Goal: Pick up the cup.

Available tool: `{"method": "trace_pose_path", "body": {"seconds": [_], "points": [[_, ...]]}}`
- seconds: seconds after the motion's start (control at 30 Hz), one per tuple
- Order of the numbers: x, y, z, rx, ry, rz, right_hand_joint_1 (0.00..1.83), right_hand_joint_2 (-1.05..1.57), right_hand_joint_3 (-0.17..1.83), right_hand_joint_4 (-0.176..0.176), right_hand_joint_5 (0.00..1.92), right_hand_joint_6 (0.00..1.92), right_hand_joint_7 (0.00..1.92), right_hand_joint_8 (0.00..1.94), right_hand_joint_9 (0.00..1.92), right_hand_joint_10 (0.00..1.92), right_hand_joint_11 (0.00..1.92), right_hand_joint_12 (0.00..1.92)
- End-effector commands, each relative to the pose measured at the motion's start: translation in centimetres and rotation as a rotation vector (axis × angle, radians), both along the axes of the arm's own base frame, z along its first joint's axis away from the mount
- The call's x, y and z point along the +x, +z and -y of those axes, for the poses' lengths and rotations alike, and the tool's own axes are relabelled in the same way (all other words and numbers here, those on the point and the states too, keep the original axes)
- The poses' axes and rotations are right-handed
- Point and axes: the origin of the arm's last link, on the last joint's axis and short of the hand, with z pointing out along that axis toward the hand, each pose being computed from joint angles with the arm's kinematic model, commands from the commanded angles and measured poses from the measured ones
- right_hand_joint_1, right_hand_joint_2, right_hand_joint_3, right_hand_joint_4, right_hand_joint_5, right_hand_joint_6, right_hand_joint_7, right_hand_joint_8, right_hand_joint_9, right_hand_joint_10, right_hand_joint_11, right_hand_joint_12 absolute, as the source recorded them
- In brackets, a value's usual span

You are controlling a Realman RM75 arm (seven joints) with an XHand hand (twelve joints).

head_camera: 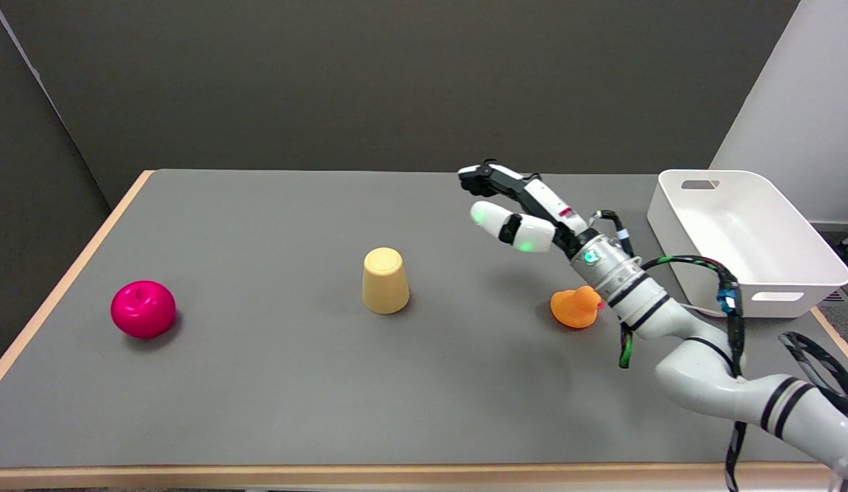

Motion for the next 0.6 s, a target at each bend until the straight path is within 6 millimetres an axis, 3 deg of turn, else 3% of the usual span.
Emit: {"method": "trace_pose_path", "body": {"seconds": [0.03, 0.13, 0.2, 0.3, 0.43, 0.6], "points": [[-0.3, -6.0, 4.5, 0.089, -0.042, -0.072, 0.32, 0.66, 0.91, -0.121, 0.26, 0.54, 0.32, 0.52, 0.2, 0.88, 0.02, 1.19], [-1.0, -7.4, 5.8, 0.107, -0.062, -0.133, 0.42, 0.71, 0.79, -0.118, 0.27, 0.52, 0.32, 0.47, 0.15, 0.91, 0.0, 1.21], [-1.3, -8.1, 6.3, 0.112, -0.07, -0.164, 0.39, 0.66, 0.91, -0.113, 0.25, 0.53, 0.29, 0.5, 0.17, 0.86, 0.0, 1.17], [-1.8, -9.3, 6.9, 0.122, -0.071, -0.219, 0.43, 0.65, 0.93, -0.11, 0.25, 0.53, 0.27, 0.48, 0.14, 0.82, 0.0, 1.14], [-2.1, -10.3, 7.4, 0.126, -0.054, -0.338, 0.52, 0.7, 0.81, -0.108, 0.26, 0.49, 0.28, 0.42, 0.12, 0.85, 0.0, 1.14], [-1.9, -11.0, 7.8, 0.136, -0.043, -0.369, 0.54, 0.69, 0.82, -0.107, 0.25, 0.49, 0.27, 0.42, 0.11, 0.83, 0.0, 1.13]]}}
